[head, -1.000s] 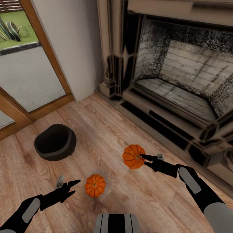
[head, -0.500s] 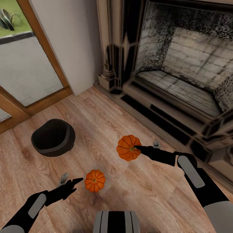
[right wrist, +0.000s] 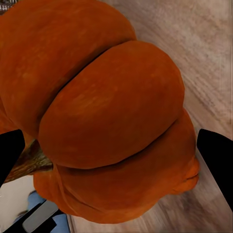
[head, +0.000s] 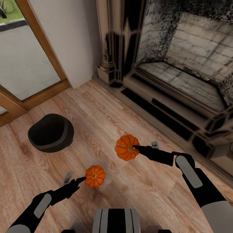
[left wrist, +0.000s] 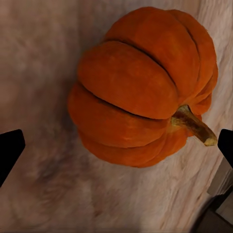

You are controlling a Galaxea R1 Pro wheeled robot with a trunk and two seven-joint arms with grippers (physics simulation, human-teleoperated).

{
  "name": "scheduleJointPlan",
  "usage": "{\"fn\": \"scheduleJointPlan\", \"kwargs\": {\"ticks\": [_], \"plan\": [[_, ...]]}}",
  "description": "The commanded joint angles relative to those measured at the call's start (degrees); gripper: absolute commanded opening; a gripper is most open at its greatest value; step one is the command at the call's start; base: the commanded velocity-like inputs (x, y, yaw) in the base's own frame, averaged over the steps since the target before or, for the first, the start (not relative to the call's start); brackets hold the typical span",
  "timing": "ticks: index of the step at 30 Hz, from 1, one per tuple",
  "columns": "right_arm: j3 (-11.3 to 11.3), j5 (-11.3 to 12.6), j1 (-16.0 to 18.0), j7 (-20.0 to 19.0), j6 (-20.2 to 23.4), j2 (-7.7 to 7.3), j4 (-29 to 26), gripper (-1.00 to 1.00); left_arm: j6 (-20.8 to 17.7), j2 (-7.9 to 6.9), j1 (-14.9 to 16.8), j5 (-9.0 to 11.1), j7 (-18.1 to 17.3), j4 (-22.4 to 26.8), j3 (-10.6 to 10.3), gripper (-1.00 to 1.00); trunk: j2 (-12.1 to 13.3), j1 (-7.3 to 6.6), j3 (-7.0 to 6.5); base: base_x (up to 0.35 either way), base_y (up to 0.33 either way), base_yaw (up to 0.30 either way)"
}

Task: Place each of the two pumpkins and all three candles from the living room inside a cabinet in the living room (use any cabinet), then make sure every cabinet is closed, and position the cauldron so it is next to a table in the living room.

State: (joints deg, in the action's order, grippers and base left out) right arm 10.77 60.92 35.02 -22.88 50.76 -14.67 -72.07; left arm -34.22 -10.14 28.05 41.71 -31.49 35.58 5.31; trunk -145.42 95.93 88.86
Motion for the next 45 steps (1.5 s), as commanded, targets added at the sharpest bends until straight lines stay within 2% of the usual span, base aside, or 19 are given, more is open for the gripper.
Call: {"fn": "scheduleJointPlan", "kwargs": {"ticks": [1,12,45], "plan": [[0.04,-0.03,0.04,-0.21,0.08,-0.02,0.00,-1.00,-0.42,0.02,0.01,0.22,-0.07,0.00,0.14,1.00,-0.03,0.01,0.26,0.000,0.000,0.000],[0.04,-0.01,0.02,-0.23,0.14,0.05,0.00,-1.00,-0.41,0.06,0.04,0.21,-0.07,0.16,0.14,1.00,-0.18,0.30,2.70,0.000,0.000,0.000],[0.04,-0.25,0.00,-0.19,0.04,0.17,0.09,-1.00,-0.41,-0.20,-0.02,0.04,-0.07,0.45,0.06,1.00,-0.18,0.30,2.70,0.032,-0.045,0.000]]}}
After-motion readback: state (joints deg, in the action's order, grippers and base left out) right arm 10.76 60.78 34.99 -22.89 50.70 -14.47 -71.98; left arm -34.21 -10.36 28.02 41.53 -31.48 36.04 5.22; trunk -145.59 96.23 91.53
